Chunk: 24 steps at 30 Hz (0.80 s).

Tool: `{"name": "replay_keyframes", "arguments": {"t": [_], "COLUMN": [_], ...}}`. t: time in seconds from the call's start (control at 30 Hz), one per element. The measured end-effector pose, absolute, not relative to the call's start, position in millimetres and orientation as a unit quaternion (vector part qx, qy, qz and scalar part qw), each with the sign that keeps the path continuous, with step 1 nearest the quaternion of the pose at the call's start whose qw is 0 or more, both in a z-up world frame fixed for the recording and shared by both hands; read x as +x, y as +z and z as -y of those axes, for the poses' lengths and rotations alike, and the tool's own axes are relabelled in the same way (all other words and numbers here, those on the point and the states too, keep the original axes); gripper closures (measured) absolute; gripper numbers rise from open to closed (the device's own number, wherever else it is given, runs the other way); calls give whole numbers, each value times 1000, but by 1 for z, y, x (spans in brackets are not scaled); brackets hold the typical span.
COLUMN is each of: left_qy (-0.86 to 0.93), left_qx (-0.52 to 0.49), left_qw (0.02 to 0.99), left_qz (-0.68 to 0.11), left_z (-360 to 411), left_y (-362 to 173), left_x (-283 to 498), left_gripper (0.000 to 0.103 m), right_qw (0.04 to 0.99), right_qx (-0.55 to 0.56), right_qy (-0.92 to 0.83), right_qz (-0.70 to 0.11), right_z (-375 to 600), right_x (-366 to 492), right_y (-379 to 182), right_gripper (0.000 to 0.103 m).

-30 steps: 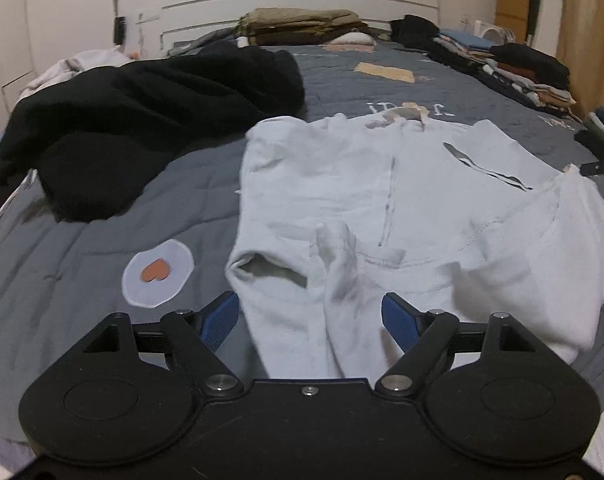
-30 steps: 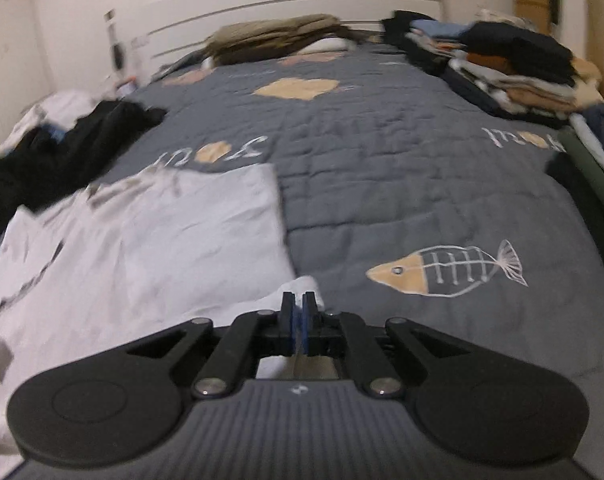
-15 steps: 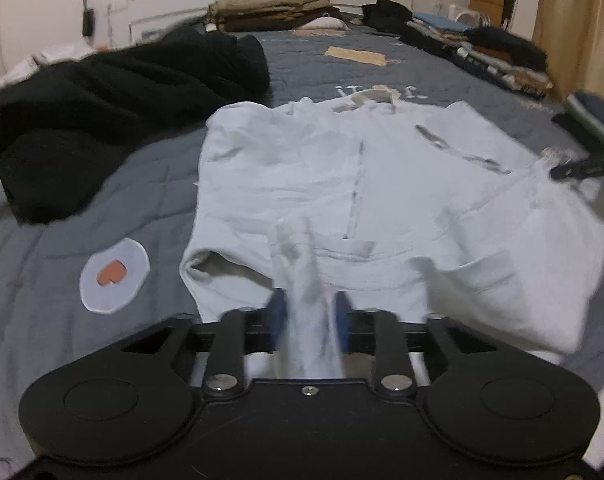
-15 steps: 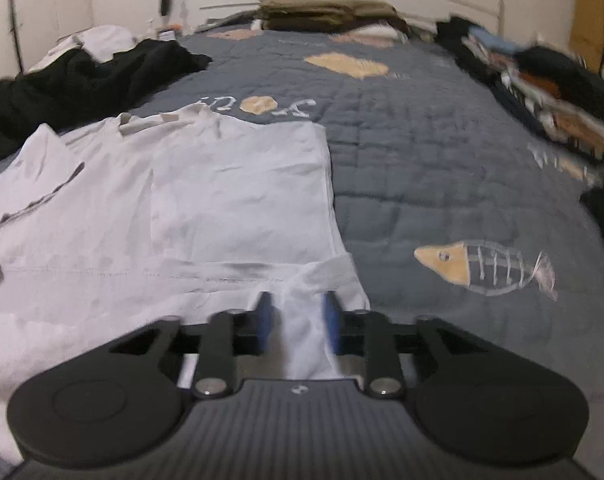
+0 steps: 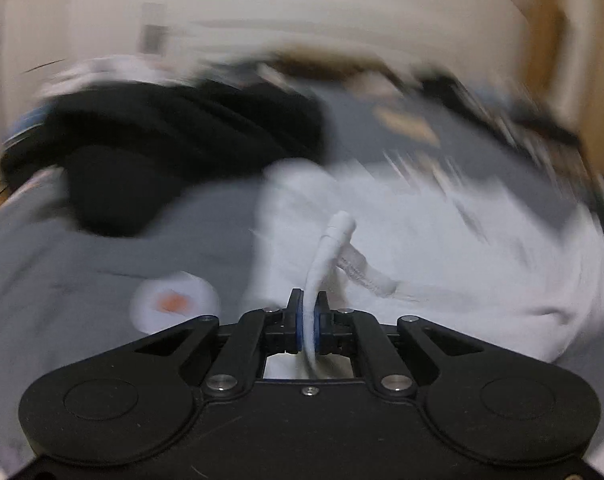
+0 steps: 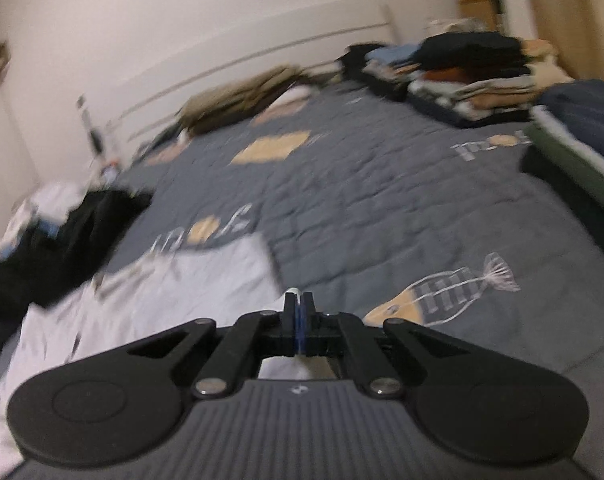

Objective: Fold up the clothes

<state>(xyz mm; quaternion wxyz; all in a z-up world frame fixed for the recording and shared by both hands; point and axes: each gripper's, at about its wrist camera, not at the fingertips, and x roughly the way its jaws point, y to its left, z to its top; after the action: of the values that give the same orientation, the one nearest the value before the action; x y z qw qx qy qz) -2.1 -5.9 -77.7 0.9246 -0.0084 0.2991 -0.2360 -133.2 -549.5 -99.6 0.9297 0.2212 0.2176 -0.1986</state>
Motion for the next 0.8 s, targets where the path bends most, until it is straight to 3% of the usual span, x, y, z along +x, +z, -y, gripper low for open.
{"name": "replay_keyframes", "arguments": {"t": [0.23,0.27,0.33,0.37,0.4,0.63,0.8], "left_qy": [-216,-216,-224,-220,-216,-208,-222], "left_qx": [49,52,37,23,9,-17,12], "left_qw": [913,912,909,911,914,910,906], "left_qz": [-344,-345,-350,-348,-344,-358,-360], "left_z": [13,15,11,6,0,-16,-13], "left_y": [-95,-95,-95,-94,-91,-85,-90], "left_x": [2,1,-2,-5,-9,-40,-65], "left_gripper": [94,89,65,46,41,41,42], "right_qw": [932,931,931,930,930,926,927], "right_qx": [207,207,208,208,208,209,245], "right_qy": [-177,-174,-170,-168,-165,-149,-87], "right_qz": [-240,-243,-249,-252,-255,-276,-272], "right_z": [541,540,538,537,536,527,496], "right_x": [-128,-129,-131,-132,-133,-141,-154], "right_y": [-101,-100,-97,-96,-95,-87,-71], "right_gripper": [103,102,102,100,98,91,70]}}
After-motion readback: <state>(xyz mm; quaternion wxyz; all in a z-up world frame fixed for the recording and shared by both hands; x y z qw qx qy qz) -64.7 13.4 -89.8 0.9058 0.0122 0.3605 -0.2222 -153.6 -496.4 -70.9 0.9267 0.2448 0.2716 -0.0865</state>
